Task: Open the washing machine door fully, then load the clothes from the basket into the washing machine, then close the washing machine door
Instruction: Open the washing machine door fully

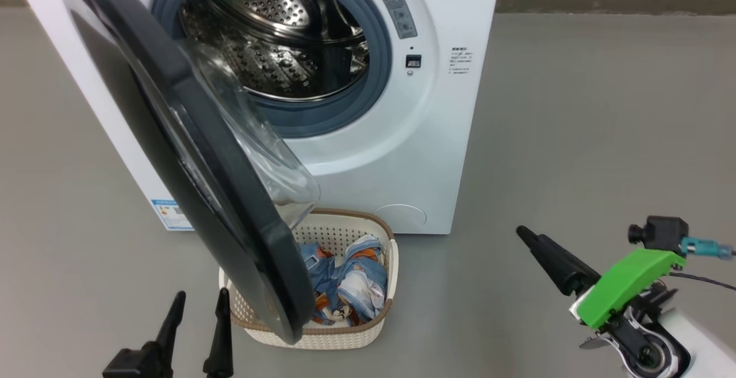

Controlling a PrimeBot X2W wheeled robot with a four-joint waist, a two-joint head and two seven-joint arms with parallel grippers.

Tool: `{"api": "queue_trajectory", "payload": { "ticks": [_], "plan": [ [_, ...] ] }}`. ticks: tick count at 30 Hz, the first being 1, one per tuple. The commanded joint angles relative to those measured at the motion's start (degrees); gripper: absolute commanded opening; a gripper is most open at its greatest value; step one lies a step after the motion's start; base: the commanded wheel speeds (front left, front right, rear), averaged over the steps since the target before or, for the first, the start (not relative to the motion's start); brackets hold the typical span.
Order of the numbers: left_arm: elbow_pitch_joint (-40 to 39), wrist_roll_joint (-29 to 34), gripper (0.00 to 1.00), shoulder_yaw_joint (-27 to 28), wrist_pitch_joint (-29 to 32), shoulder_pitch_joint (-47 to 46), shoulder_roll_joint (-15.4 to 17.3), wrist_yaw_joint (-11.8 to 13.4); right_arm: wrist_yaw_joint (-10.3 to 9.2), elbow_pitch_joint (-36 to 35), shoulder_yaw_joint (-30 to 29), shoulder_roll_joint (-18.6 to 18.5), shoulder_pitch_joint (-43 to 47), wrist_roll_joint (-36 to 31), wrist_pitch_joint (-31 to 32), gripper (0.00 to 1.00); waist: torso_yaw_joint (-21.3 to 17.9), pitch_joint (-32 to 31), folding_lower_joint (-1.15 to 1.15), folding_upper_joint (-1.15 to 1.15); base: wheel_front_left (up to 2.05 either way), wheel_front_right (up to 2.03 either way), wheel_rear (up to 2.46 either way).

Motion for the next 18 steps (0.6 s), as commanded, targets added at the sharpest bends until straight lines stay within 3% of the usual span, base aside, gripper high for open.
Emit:
{"api": "queue_trajectory", "payload": {
  "ticks": [1,8,13,18],
  "plan": [
    [-1.78,0.39,1.0,2.01,-0.36,-0.19,0.8,-0.18,0.34,-0.68,1.43,-1.86,0.67,-1.86,-4.07,1.0,-0.78,-0.76,0.0,0.0,0.0,0.0,0.0],
    [-2.12,0.23,1.0,2.43,-0.36,0.31,0.81,-0.19,0.34,1.57,5.92,-5.18,2.99,-5.14,-17.25,1.0,-1.22,-1.38,0.0,0.0,0.0,0.0,0.0],
    [-2.35,0.15,1.0,2.69,-0.36,0.44,0.74,-0.19,0.34,3.47,6.32,-6.38,3.7,-9.04,-19.77,1.0,-1.38,-1.54,0.0,0.0,0.0,0.0,0.0],
    [-2.56,0.22,1.0,3.08,-0.36,0.65,0.65,-0.19,0.34,2.86,-3.22,-3.9,6.18,-17.24,-19.93,1.0,-1.73,-1.42,0.0,0.0,0.0,0.0,0.0]
  ]
}}
